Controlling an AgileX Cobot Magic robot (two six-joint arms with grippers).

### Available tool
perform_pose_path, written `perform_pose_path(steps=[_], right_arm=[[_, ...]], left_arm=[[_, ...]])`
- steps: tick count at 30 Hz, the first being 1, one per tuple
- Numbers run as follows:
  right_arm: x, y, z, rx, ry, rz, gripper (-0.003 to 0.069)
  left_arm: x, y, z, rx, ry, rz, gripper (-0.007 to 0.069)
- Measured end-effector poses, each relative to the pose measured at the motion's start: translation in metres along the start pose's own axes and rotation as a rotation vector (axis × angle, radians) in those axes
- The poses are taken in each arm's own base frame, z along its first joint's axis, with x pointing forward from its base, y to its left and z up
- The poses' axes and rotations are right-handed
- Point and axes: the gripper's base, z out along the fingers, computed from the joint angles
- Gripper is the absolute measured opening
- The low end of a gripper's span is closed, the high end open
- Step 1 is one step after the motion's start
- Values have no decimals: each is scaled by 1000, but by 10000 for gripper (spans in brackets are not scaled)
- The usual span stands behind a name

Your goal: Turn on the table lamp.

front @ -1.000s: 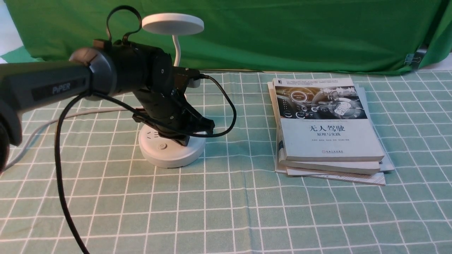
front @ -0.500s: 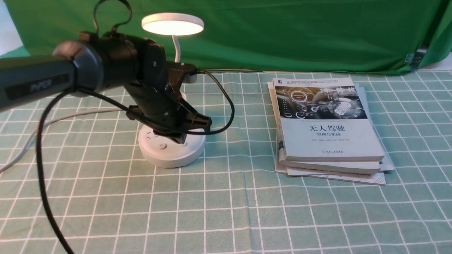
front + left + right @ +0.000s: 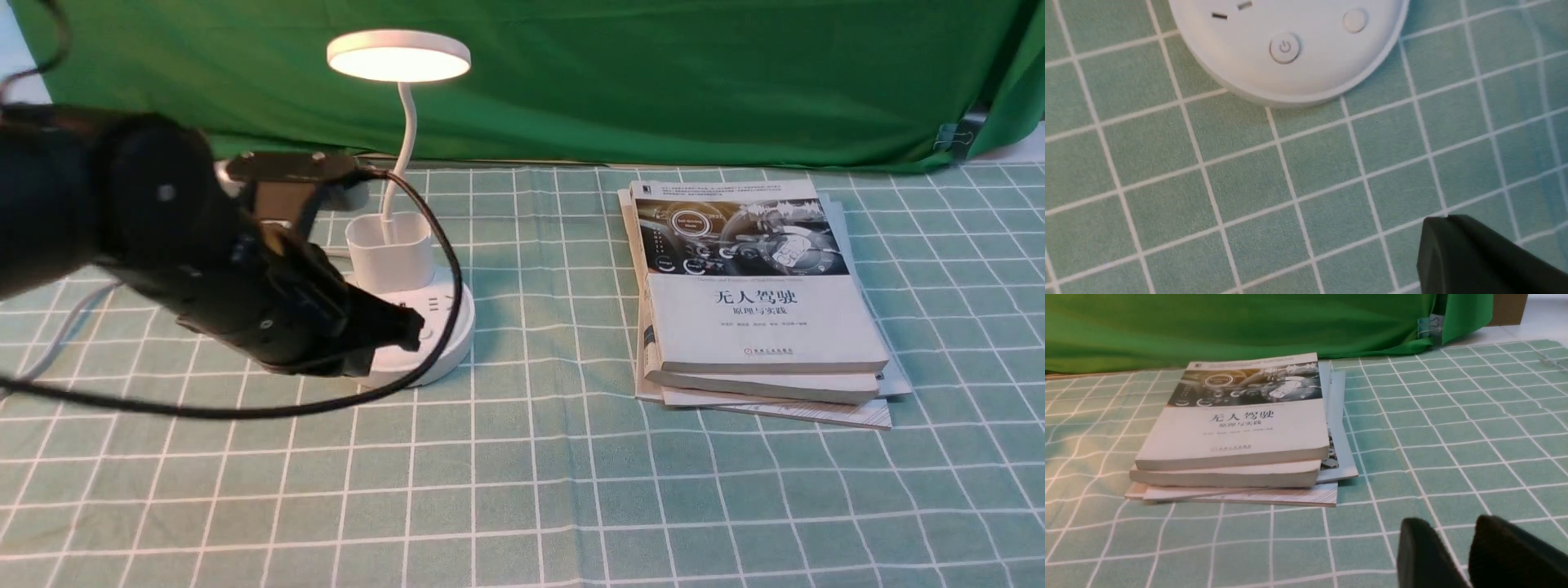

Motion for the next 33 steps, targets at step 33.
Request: perform_pose_path(steps=[33], right_arm=[[0, 0, 0, 0, -1, 0, 241]], left_arm=[[102, 1, -196, 135, -919, 90, 0]])
